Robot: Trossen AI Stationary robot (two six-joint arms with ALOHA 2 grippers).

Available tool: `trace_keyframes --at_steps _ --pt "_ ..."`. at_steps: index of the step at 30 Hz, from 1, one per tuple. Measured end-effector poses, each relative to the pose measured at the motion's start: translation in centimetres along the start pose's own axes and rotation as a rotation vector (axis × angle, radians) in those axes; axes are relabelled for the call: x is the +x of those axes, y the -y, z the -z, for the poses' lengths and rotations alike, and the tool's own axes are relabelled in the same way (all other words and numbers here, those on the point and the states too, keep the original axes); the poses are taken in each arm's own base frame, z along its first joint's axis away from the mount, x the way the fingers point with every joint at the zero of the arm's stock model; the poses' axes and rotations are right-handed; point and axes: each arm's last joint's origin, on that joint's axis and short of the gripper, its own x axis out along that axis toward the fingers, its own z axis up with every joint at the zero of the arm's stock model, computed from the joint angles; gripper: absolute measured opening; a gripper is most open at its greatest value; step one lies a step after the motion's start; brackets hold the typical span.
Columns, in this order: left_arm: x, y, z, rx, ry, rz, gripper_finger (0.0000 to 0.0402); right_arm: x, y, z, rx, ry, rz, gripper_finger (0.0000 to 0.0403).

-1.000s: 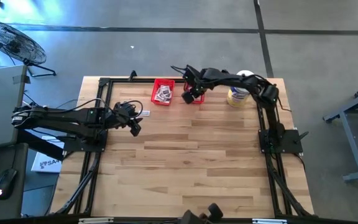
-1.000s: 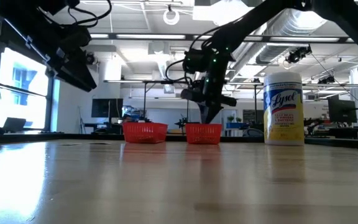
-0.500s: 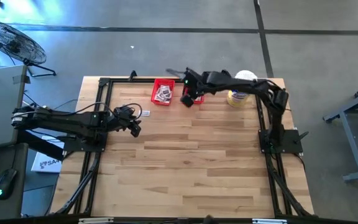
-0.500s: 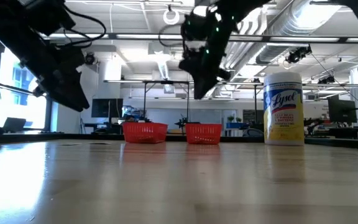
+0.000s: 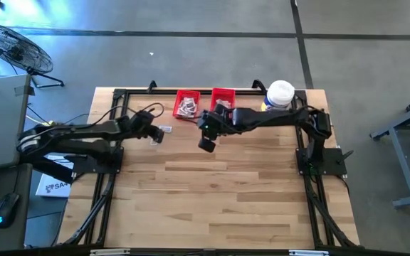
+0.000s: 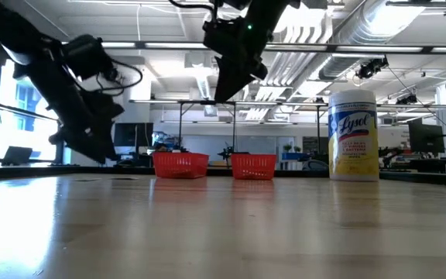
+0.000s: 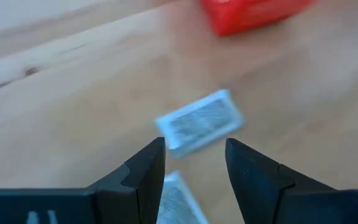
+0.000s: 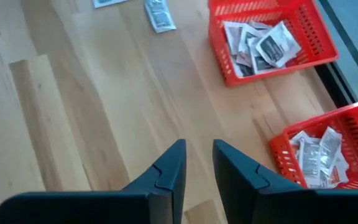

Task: Pick & Place First Aid Supplies
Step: Put the ointment pack into the right red bin

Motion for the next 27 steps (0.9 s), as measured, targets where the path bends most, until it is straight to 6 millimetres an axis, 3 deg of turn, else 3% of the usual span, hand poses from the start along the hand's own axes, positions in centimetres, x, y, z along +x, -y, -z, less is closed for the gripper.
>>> trace_keyframes --at_steps 10,27 --pt "3.8 -0.6 0.1 -0.159 -0.034 -0.088 0.0165 -0.3 -0.9 0.2 -0.016 0.003 -0.009 0.0074" --pt "4.8 1.0 1.9 -0.205 0.004 -0.194 0.0165 -0.1 -0.6 -0.1 -0.023 0.029 -0.004 0.0074"
